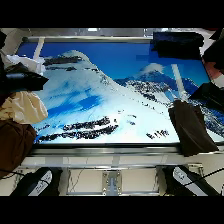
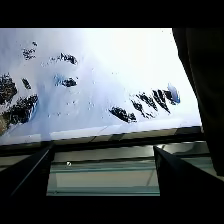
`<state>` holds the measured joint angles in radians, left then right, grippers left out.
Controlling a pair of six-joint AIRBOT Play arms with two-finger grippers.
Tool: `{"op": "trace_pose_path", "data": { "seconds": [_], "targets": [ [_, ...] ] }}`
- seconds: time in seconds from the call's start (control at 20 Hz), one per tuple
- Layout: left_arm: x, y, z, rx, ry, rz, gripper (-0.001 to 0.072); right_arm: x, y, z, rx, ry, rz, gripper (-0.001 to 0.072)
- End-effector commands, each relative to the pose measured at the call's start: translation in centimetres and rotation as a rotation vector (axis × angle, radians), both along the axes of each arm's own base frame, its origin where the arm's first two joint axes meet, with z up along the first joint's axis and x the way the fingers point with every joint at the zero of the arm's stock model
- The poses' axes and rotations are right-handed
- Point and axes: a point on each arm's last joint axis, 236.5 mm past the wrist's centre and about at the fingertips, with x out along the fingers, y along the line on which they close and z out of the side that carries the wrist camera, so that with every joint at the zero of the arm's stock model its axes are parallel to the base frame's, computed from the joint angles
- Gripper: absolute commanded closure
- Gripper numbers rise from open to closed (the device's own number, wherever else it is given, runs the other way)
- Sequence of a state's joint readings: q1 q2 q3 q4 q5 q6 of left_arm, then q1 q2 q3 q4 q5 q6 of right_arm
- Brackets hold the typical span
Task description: Fold the shirts.
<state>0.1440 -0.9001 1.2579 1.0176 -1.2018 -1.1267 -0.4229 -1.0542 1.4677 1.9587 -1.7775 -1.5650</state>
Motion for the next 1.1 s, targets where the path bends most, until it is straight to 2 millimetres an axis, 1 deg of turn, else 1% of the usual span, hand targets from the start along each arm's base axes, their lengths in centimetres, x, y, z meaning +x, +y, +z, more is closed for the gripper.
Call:
{"op": "trace_pose_path", "data": {
  "seconds": [0.0, 0.55, 0.65, 0.7, 0.75, 0.8, 0.85, 0.9, 0.95, 1.0, 1.05],
  "targets": [
    [0.0, 0.0, 0.0, 0.000, 0.001, 0.001, 0.0692, 0.1, -0.1, 0.0, -0.004, -0.005, -0.002, 0.0021],
    [0.2, 0.1, 0.1, 0.000, -0.006, 0.004, 0.0692, 0.2, -0.1, 0.1, -0.005, -0.009, -0.003, 0.0021],
    [0.4, 0.2, -0.2, 0.004, -0.004, 0.006, 0.0690, 0.7, -0.3, 0.2, -0.010, -0.028, -0.010, 0.0021],
    [1.0, 0.8, -0.4, 0.021, -0.010, 0.020, 0.0612, 0.9, -0.3, 0.2, -0.012, -0.036, -0.013, 0.0021],
    [2.2, 2.5, -0.7, 0.081, -0.038, 0.066, 0.0352, 1.0, -0.4, 0.3, -0.013, -0.041, -0.015, 0.0021],
    [3.6, 5.2, -0.8, 0.180, -0.078, 0.133, 0.0197, 1.1, -0.4, 0.3, -0.014, -0.044, -0.017, 0.0021],
    [4.8, 8.5, -0.7, 0.268, -0.109, 0.231, 0.0195, 1.1, -0.4, 0.3, -0.014, -0.045, -0.017, 0.0021],
    [5.7, 12.0, -0.6, 0.314, -0.124, 0.363, 0.0212, 1.1, -0.4, 0.3, -0.015, -0.045, -0.017, 0.0021],
    [6.1, 15.9, -1.2, 0.349, -0.103, 0.501, 0.0214, 1.1, -0.4, 0.3, -0.016, -0.047, -0.018, 0.0021],
    [5.9, 19.0, -3.1, 0.359, -0.038, 0.602, 0.0214, 1.3, -0.5, 0.3, -0.017, -0.054, -0.021, 0.0021],
    [5.5, 21.4, -6.1, 0.346, 0.067, 0.670, 0.0212, 1.5, -0.6, 0.4, -0.019, -0.061, -0.024, 0.0021]
  ]
}}
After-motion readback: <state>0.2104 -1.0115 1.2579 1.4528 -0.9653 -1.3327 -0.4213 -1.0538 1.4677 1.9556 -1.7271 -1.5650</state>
